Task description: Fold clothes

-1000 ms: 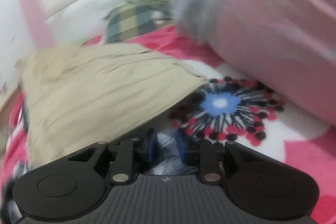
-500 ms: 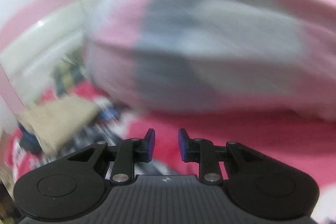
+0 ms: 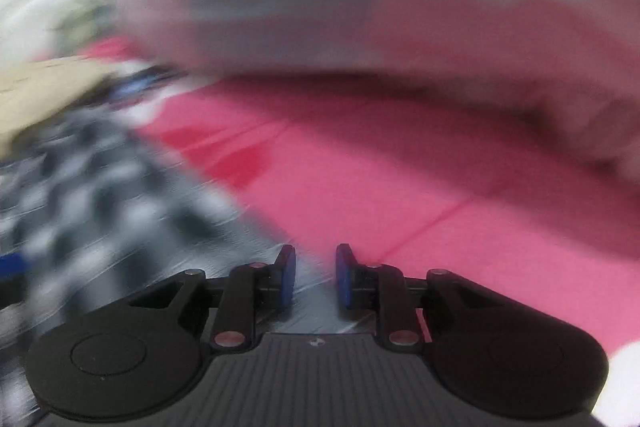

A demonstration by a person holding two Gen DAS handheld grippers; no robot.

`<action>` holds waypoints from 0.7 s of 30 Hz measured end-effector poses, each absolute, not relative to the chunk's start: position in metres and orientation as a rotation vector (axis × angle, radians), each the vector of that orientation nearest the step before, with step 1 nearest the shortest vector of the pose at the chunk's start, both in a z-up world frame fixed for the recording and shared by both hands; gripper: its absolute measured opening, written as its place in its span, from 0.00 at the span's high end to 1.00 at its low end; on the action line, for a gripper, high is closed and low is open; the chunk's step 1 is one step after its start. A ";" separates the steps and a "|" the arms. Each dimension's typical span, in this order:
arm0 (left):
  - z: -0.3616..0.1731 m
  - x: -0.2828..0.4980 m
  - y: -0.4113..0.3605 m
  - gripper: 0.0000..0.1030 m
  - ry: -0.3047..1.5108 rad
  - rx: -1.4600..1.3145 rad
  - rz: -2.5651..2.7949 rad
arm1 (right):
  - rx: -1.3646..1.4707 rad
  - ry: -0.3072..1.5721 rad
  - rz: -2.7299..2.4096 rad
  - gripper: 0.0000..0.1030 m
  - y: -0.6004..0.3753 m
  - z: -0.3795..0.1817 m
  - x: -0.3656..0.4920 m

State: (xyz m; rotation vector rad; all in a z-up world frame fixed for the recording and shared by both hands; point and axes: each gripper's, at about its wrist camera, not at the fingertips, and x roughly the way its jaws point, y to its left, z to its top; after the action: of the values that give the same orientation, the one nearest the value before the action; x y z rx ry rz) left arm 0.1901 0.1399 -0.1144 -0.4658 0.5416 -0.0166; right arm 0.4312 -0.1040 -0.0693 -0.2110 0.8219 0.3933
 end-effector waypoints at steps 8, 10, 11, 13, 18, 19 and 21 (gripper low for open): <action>-0.108 0.187 0.135 0.35 0.505 -0.459 -0.032 | 0.054 0.564 0.276 0.76 -0.224 0.047 0.331; -0.104 0.184 0.133 0.35 0.488 -0.446 -0.035 | 0.082 0.481 0.263 0.75 -0.265 0.088 0.273; -0.101 0.182 0.131 0.35 0.476 -0.435 -0.037 | 0.084 0.451 0.250 0.75 -0.284 0.107 0.244; -0.091 0.176 0.122 0.35 0.439 -0.398 -0.058 | 0.050 0.417 0.224 0.75 -0.316 0.136 0.183; -0.066 0.170 0.082 0.34 0.441 -0.341 -0.186 | -0.041 0.410 0.111 0.71 -0.361 0.165 0.070; -0.064 0.172 0.071 0.34 0.456 -0.335 -0.228 | -0.022 0.430 0.095 0.71 -0.367 0.158 0.059; -0.065 0.178 0.052 0.34 0.490 -0.307 -0.292 | 0.030 0.475 0.066 0.65 -0.380 0.141 0.040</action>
State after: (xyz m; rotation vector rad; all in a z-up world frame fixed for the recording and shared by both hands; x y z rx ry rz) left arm 0.1776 0.0515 -0.0651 -0.3072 0.4901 -0.2925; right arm 0.0403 -0.3802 0.1407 0.0298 0.4752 0.0659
